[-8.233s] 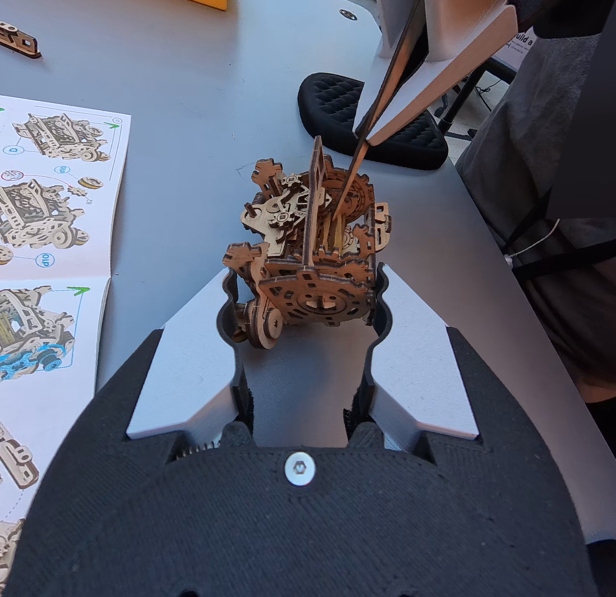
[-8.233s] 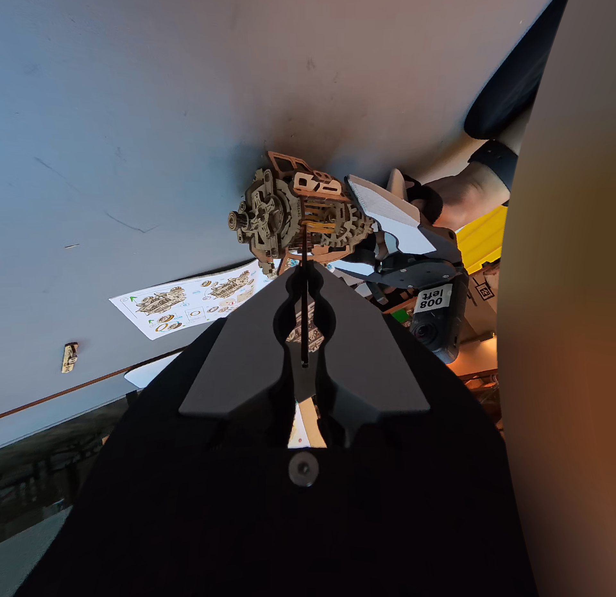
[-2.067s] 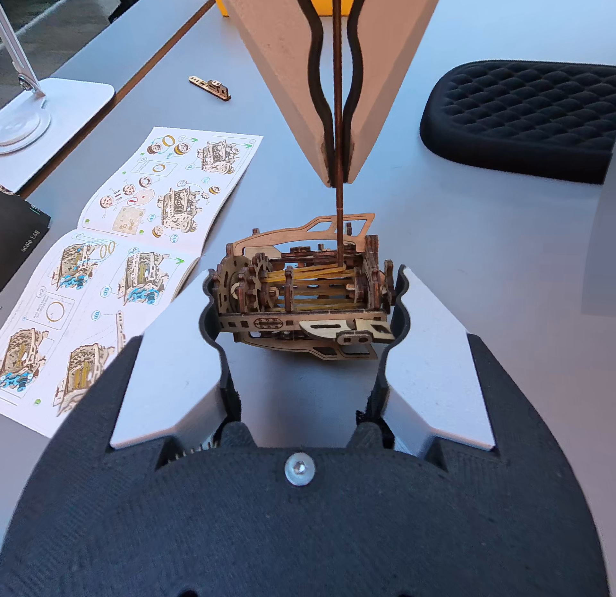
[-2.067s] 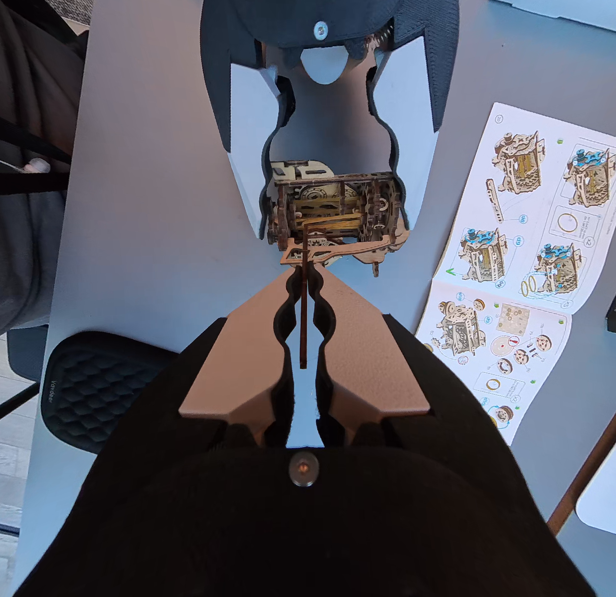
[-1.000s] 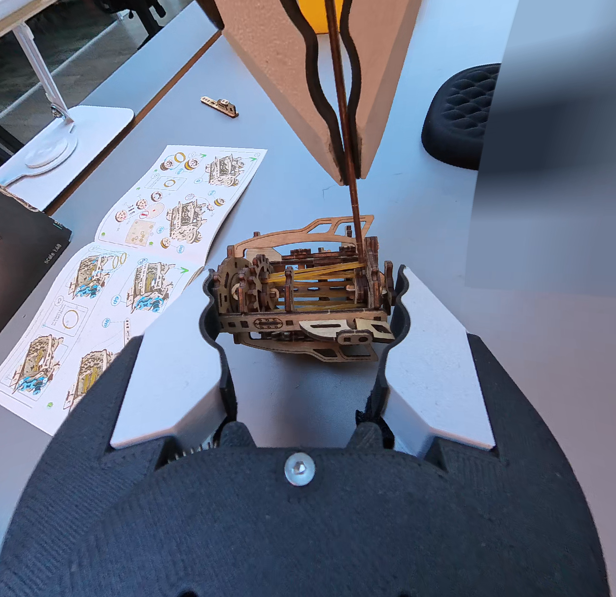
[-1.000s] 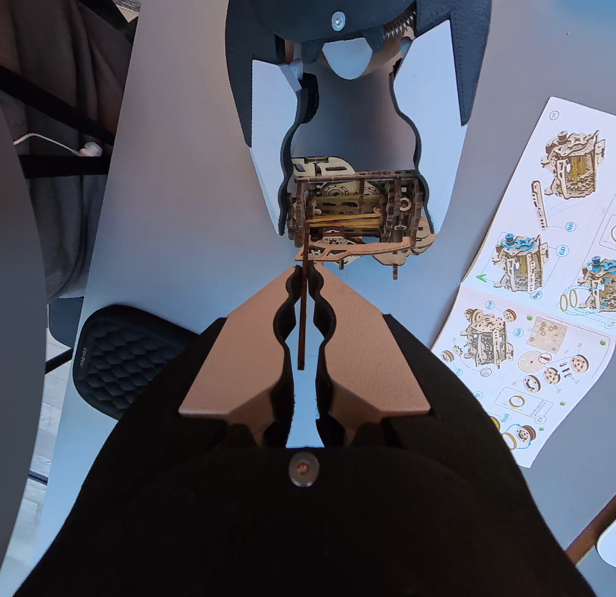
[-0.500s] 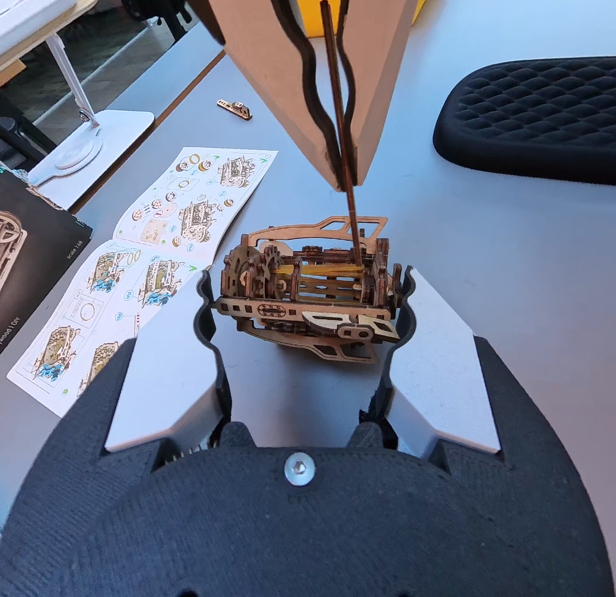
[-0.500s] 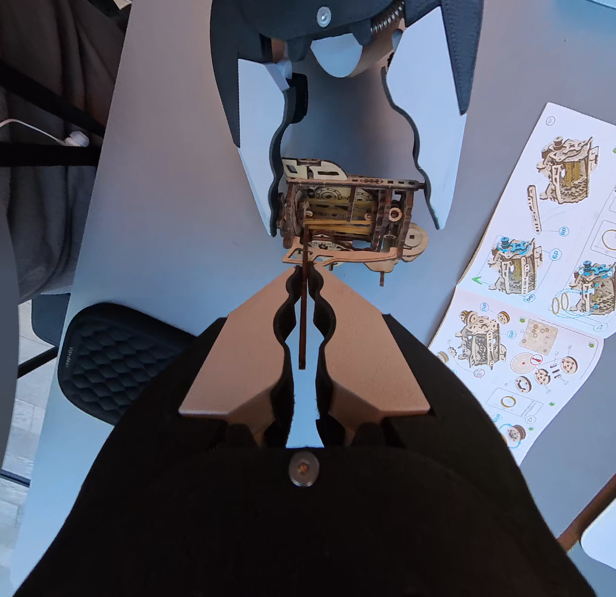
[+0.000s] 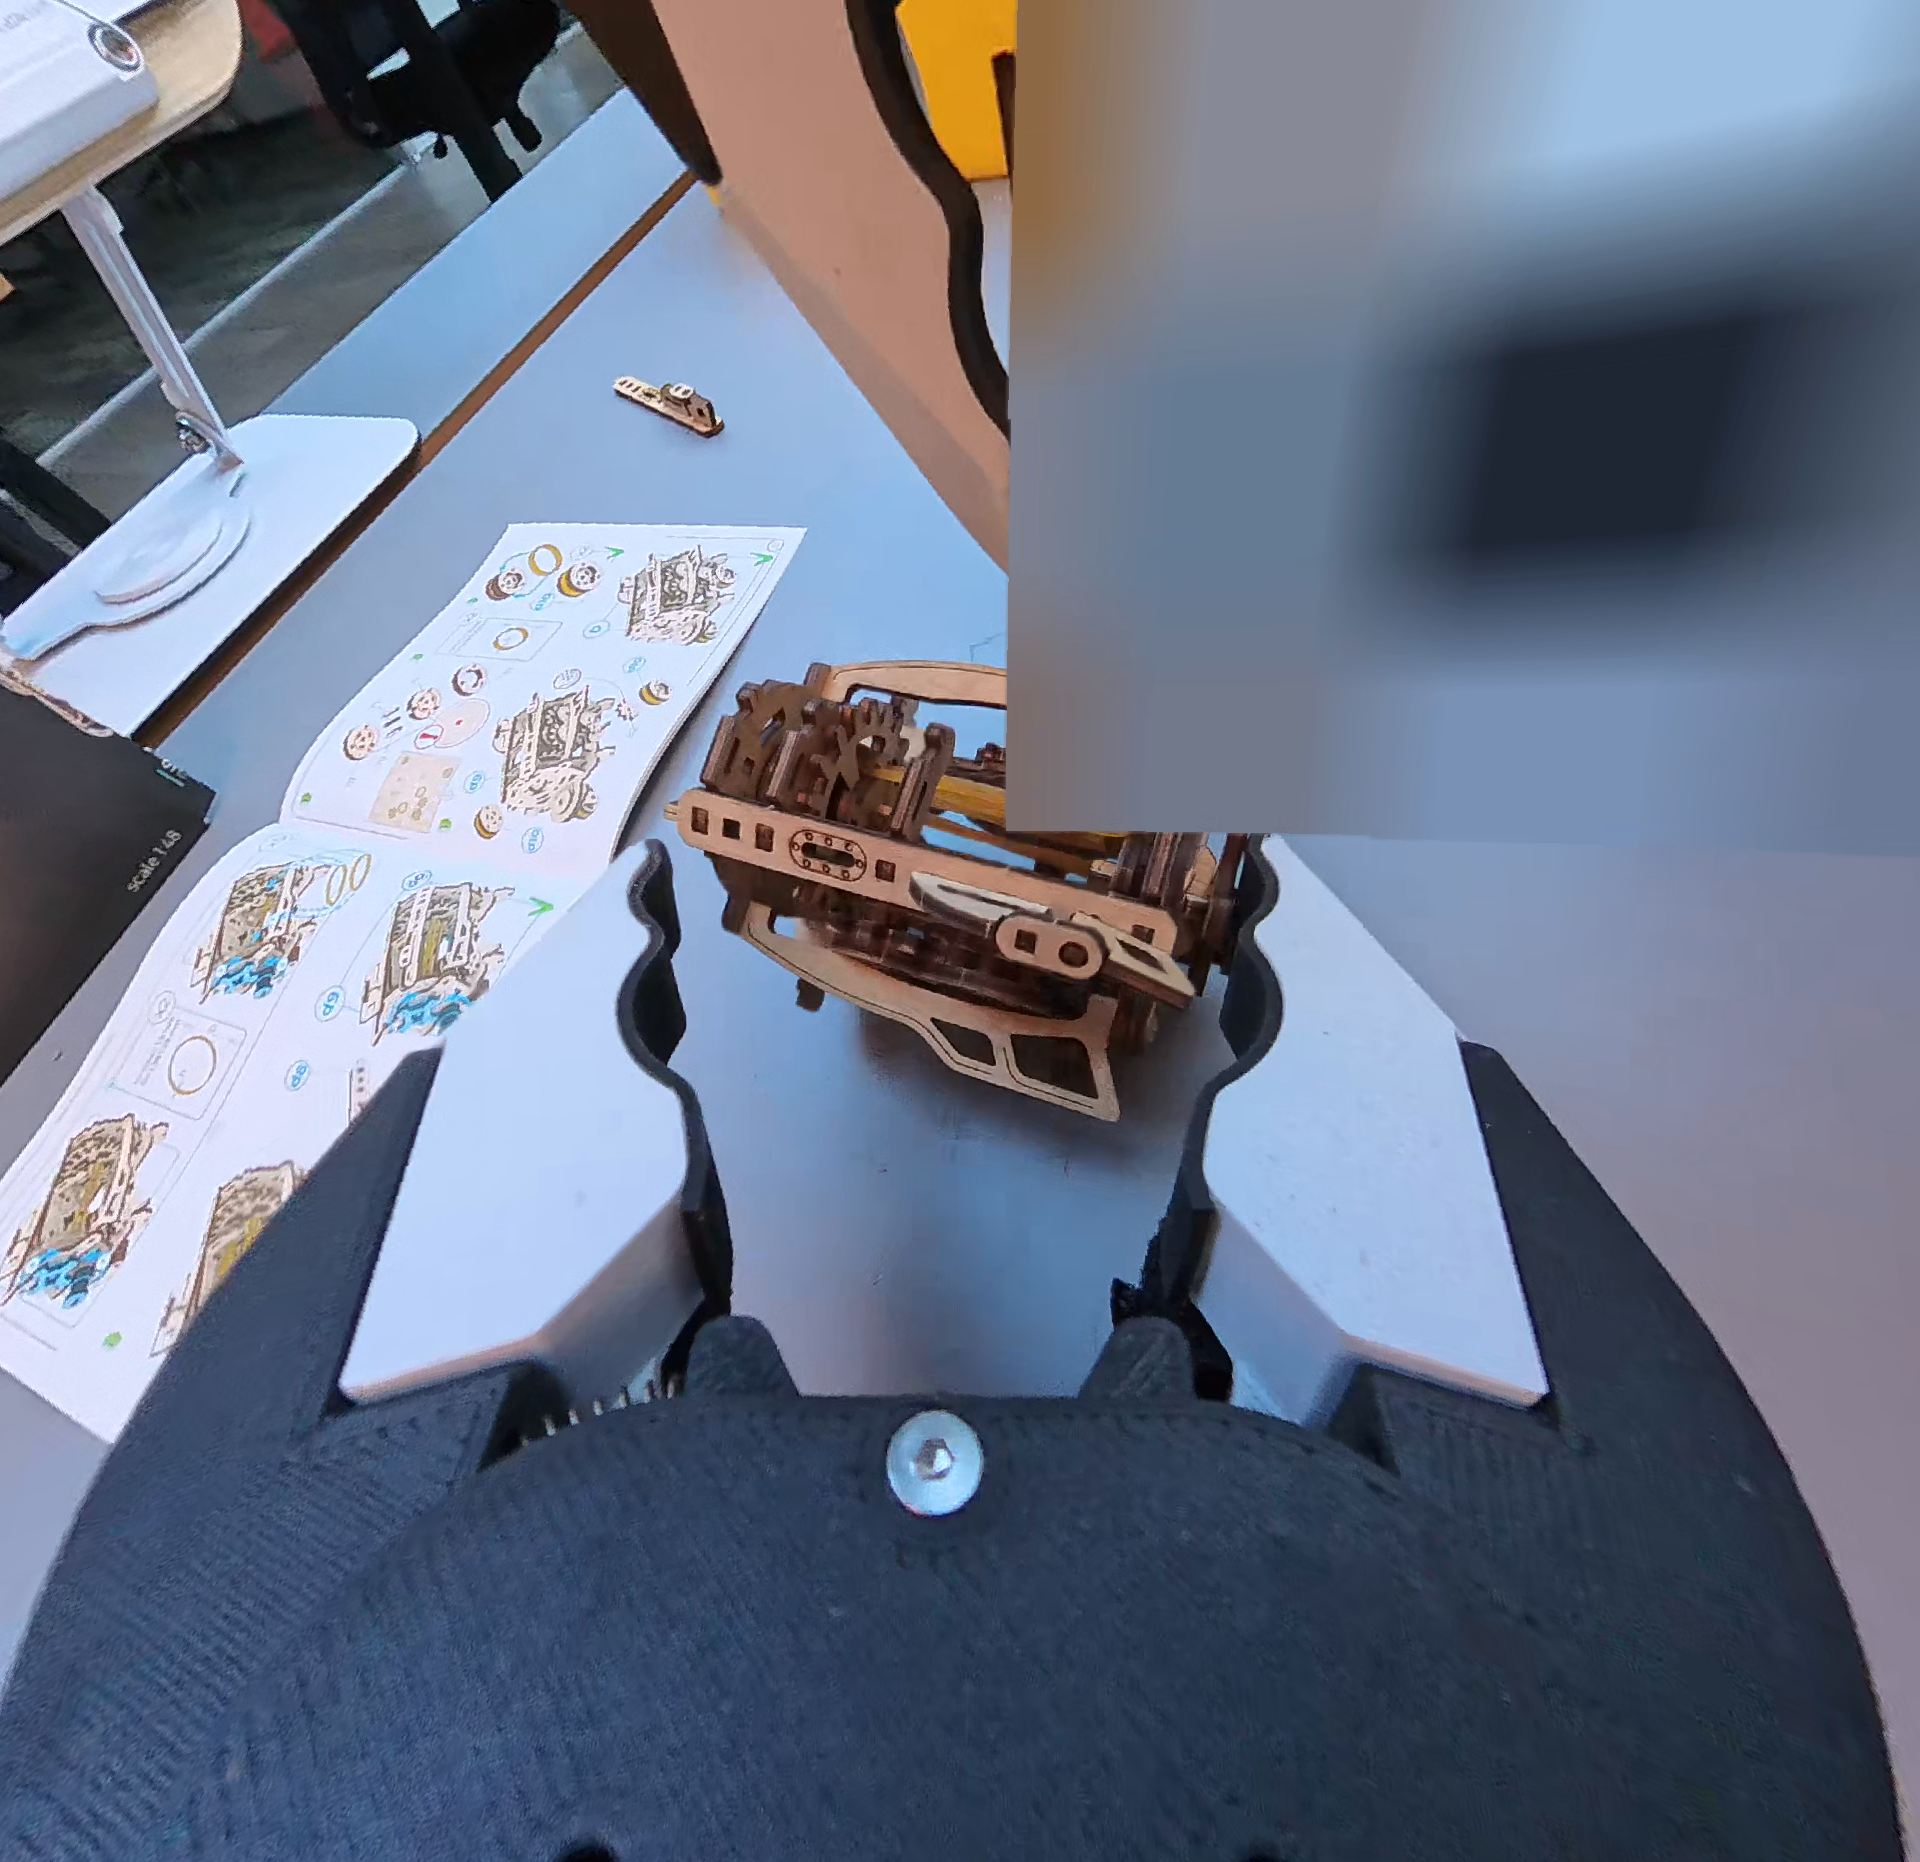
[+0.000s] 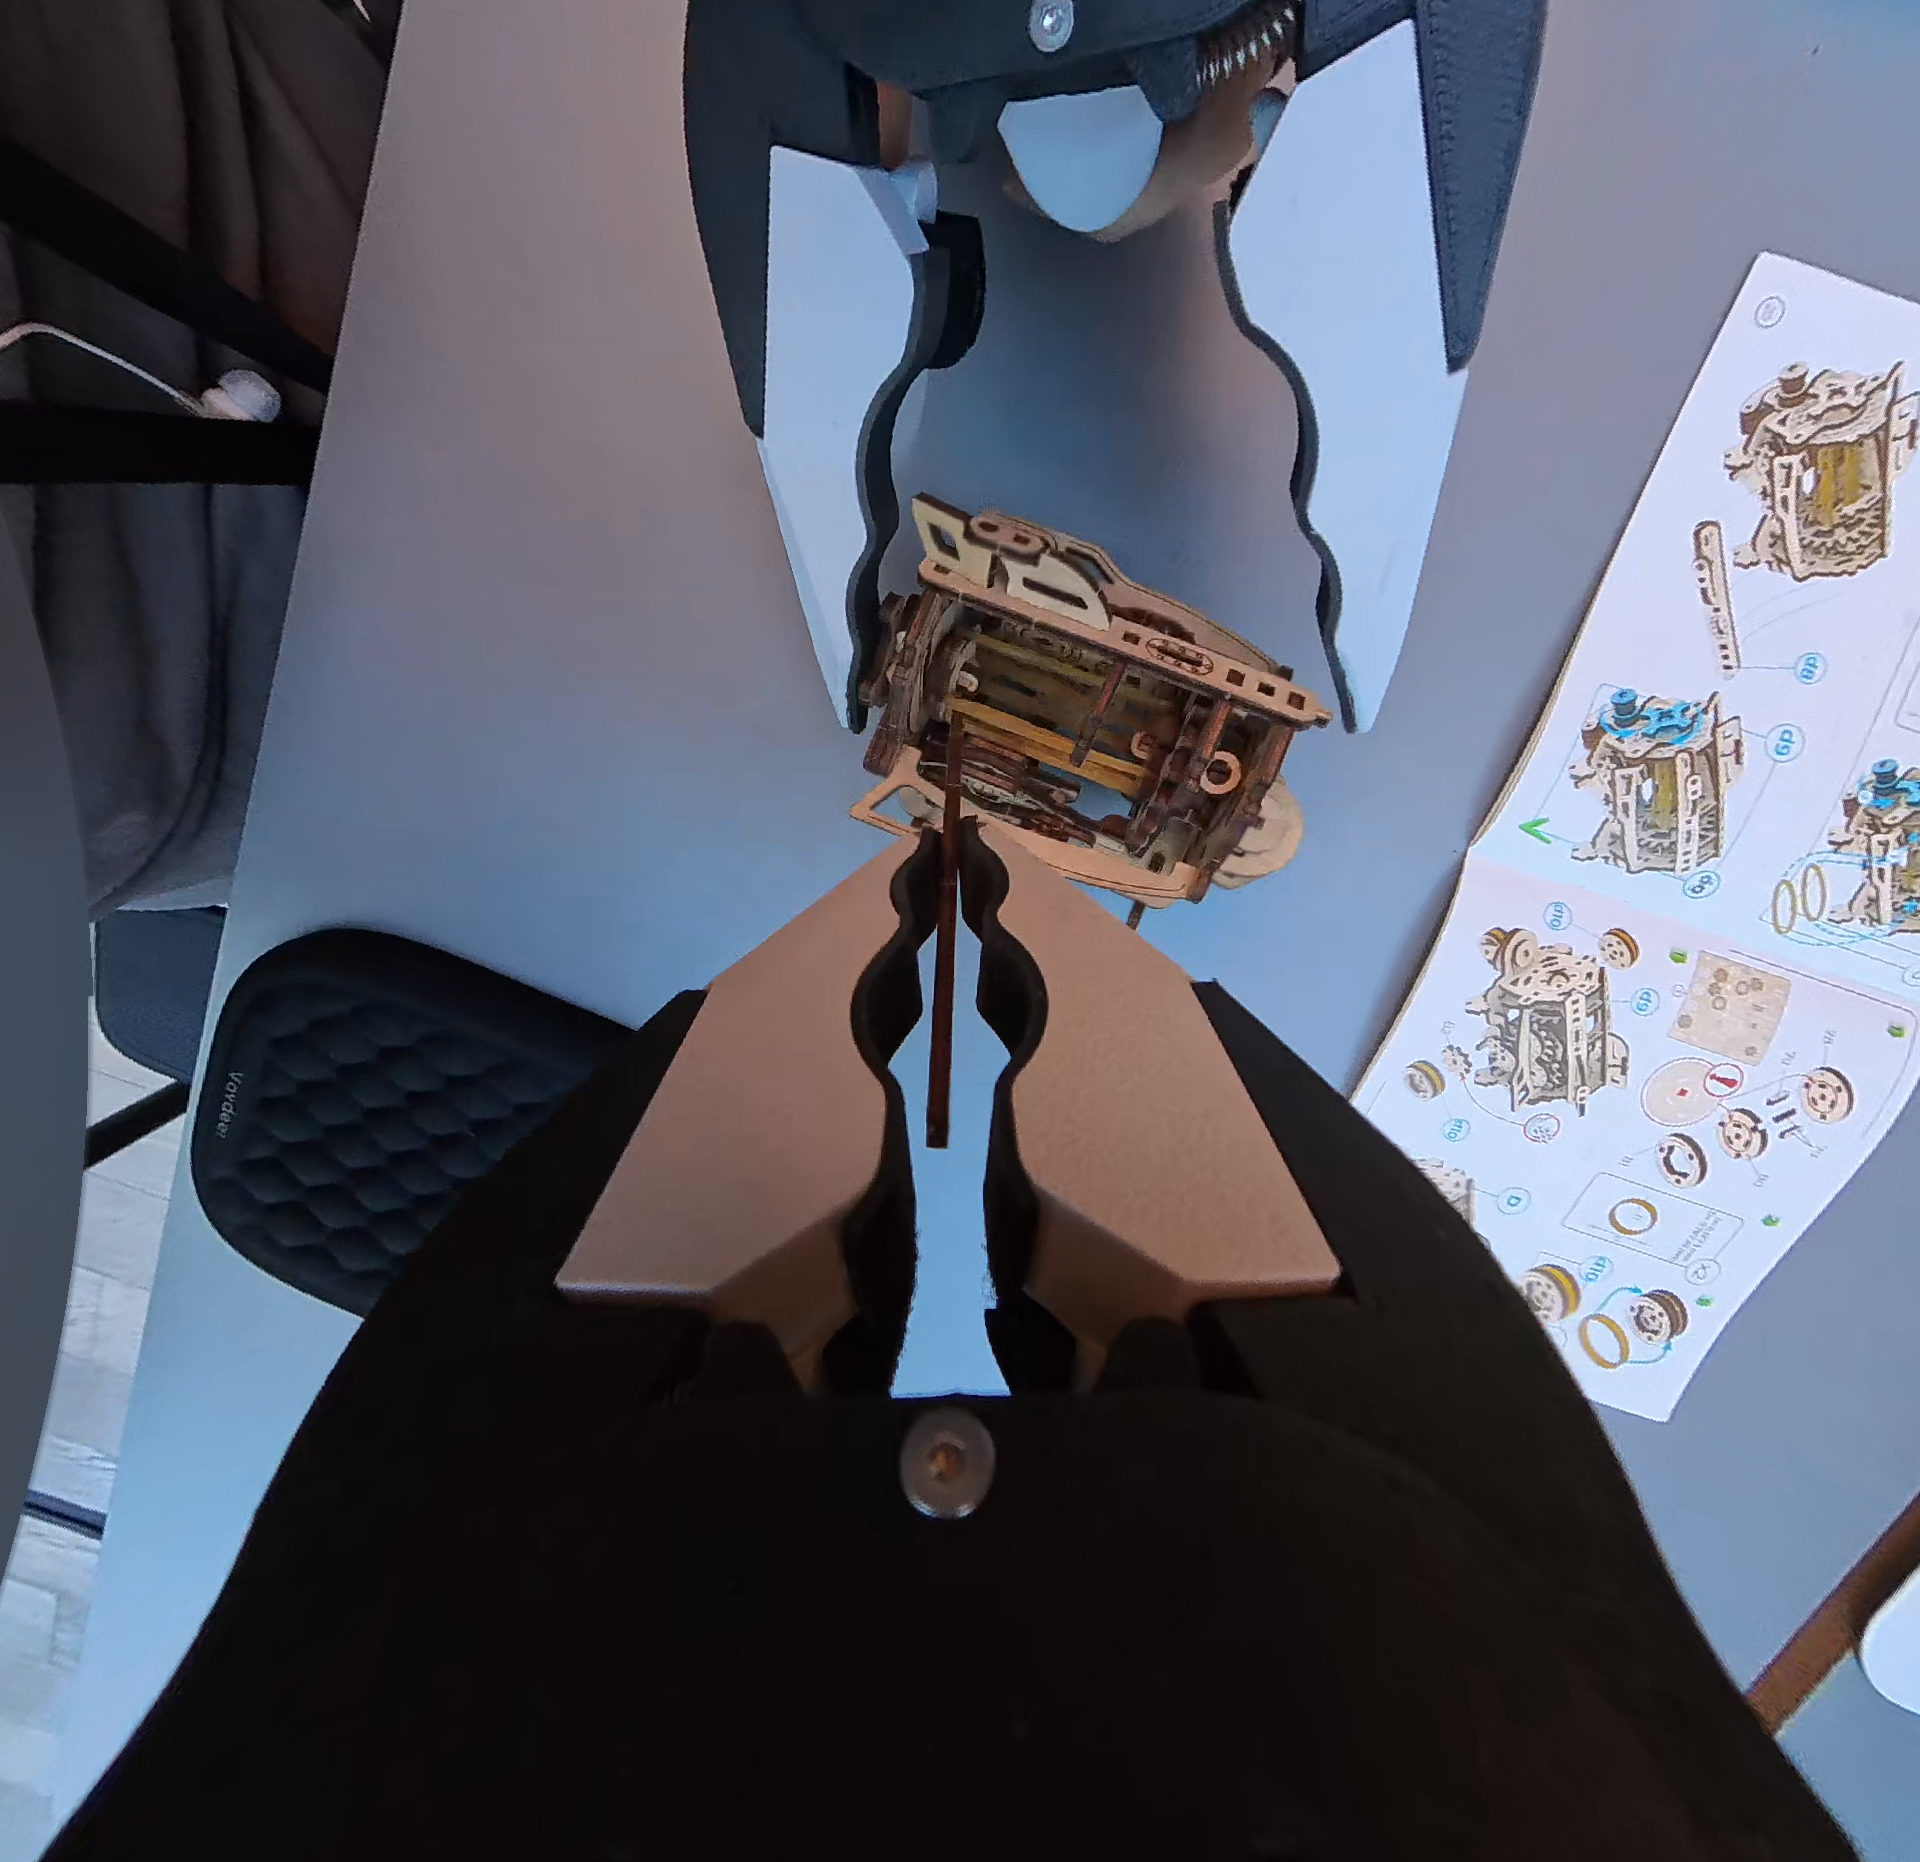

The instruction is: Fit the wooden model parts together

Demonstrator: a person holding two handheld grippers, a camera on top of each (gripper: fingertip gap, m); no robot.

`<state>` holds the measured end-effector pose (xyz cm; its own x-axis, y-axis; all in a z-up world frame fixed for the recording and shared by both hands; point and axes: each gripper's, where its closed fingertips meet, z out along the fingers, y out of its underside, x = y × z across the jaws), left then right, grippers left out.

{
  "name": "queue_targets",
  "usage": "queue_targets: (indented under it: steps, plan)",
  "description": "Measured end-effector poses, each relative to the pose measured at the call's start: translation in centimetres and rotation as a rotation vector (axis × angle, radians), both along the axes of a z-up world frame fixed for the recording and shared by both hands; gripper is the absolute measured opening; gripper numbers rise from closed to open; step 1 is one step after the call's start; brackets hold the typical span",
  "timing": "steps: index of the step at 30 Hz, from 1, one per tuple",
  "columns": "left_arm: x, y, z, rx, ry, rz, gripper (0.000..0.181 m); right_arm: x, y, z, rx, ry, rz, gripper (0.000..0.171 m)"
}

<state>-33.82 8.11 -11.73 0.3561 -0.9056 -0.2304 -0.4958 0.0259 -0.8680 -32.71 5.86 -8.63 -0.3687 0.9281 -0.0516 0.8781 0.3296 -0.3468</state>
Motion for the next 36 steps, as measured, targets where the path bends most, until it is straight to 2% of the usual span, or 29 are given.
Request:
queue_targets:
  steps: [4, 7, 12, 17, 19, 24, 36]
  plan:
    - [0.3, 0.0, 0.0, 0.012, -0.002, -0.010, 0.114, 0.4, -0.3, 0.1, -0.028, 0.034, -0.016, 0.001]
    - [0.7, 0.0, 0.1, 0.059, 0.019, -0.040, 0.135, 0.6, -1.0, 0.2, -0.056, 0.063, -0.002, 0.001]
    - [1.9, -0.6, 0.0, 0.118, 0.052, -0.145, 0.131, 0.7, -1.2, 0.1, -0.058, 0.094, 0.013, 0.001]
    - [2.6, -1.1, -0.2, 0.122, 0.087, -0.219, 0.116, 0.9, -0.8, 0.0, -0.046, 0.117, 0.018, 0.002]
    - [2.8, -1.3, -0.2, 0.113, 0.081, -0.238, 0.116, 1.1, -0.8, -0.1, -0.055, 0.120, 0.017, 0.002]
    - [3.0, -1.1, -0.3, 0.090, 0.070, -0.221, 0.116, 1.5, -0.9, 0.0, -0.059, 0.132, 0.017, 0.001]
    - [3.0, -0.8, -0.1, 0.174, 0.039, -0.134, 0.115, 2.3, -1.2, 0.4, -0.085, 0.178, -0.028, 0.001]
